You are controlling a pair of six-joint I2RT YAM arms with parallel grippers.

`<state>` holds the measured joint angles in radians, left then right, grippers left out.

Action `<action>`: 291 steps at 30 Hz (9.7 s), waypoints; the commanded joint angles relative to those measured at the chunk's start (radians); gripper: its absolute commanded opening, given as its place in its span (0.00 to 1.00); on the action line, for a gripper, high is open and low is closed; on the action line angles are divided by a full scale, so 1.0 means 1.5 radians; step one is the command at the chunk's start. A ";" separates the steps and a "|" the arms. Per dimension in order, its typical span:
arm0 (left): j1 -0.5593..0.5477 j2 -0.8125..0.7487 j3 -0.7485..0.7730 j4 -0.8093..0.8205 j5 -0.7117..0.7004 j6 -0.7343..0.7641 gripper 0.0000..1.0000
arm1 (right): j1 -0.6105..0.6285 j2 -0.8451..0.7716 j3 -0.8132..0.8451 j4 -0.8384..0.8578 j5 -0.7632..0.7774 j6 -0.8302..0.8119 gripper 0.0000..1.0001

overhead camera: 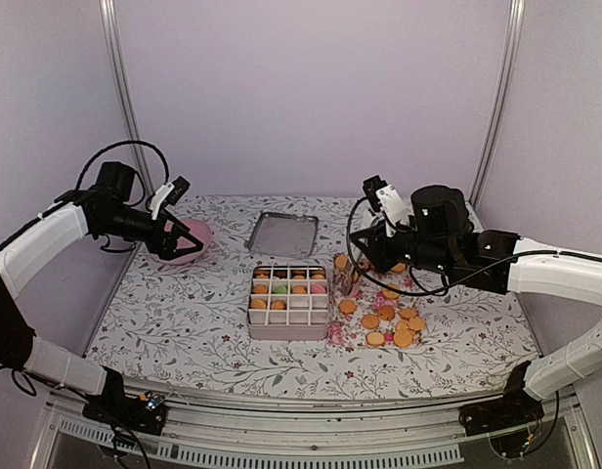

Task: Pack the cookies
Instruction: Pick up the fake cookies from the plate, then place the fake cookies in the empty pocket of the box, then pick up the fake cookies from the plate, then place the fake cookies in the empty pocket of the box.

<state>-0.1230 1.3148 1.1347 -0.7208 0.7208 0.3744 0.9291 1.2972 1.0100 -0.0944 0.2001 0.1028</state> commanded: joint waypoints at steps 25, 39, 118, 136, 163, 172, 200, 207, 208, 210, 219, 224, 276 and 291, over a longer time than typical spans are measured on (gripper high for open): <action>0.007 -0.009 0.016 -0.009 -0.006 0.013 0.94 | -0.016 0.071 -0.088 0.153 0.069 -0.023 0.33; 0.007 -0.010 0.019 -0.009 -0.004 0.011 0.93 | -0.016 0.082 -0.115 0.137 0.077 -0.021 0.36; 0.008 -0.008 0.031 -0.016 -0.017 0.008 0.99 | 0.038 0.036 0.048 0.102 0.029 -0.055 0.29; 0.007 -0.002 0.032 0.003 -0.115 0.001 0.99 | -0.025 -0.159 -0.112 -0.056 0.117 0.065 0.27; 0.018 -0.010 0.017 0.002 -0.121 0.003 0.99 | -0.052 -0.224 -0.140 -0.185 0.173 0.113 0.28; 0.018 -0.008 0.020 0.000 -0.107 0.003 0.99 | -0.056 -0.230 -0.107 -0.273 0.221 0.120 0.28; 0.018 -0.007 0.027 -0.013 -0.096 0.009 0.99 | -0.057 -0.262 -0.182 -0.241 0.206 0.172 0.35; 0.018 -0.007 0.030 -0.015 -0.094 0.008 0.99 | -0.057 -0.255 -0.189 -0.240 0.197 0.171 0.33; 0.018 -0.007 0.031 -0.017 -0.092 0.008 0.99 | -0.058 -0.255 -0.187 -0.238 0.195 0.172 0.30; 0.018 -0.008 0.031 -0.017 -0.090 0.008 0.99 | -0.058 -0.256 -0.183 -0.234 0.193 0.170 0.23; 0.018 -0.006 0.034 -0.017 -0.090 0.007 0.99 | -0.058 -0.259 -0.137 -0.232 0.191 0.151 0.02; 0.018 -0.004 0.032 -0.017 -0.091 0.008 0.99 | -0.058 -0.255 -0.098 -0.226 0.171 0.133 0.01; 0.018 -0.021 0.022 -0.037 -0.123 0.020 0.99 | -0.021 0.131 0.084 0.056 -0.104 -0.014 0.30; 0.018 -0.015 0.032 -0.039 -0.117 0.017 0.99 | -0.021 0.067 0.061 0.056 -0.088 -0.012 0.30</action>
<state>-0.1062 1.3067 1.1625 -0.7731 0.5339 0.3962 0.8921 1.4151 1.1114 -0.0429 0.0582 0.0883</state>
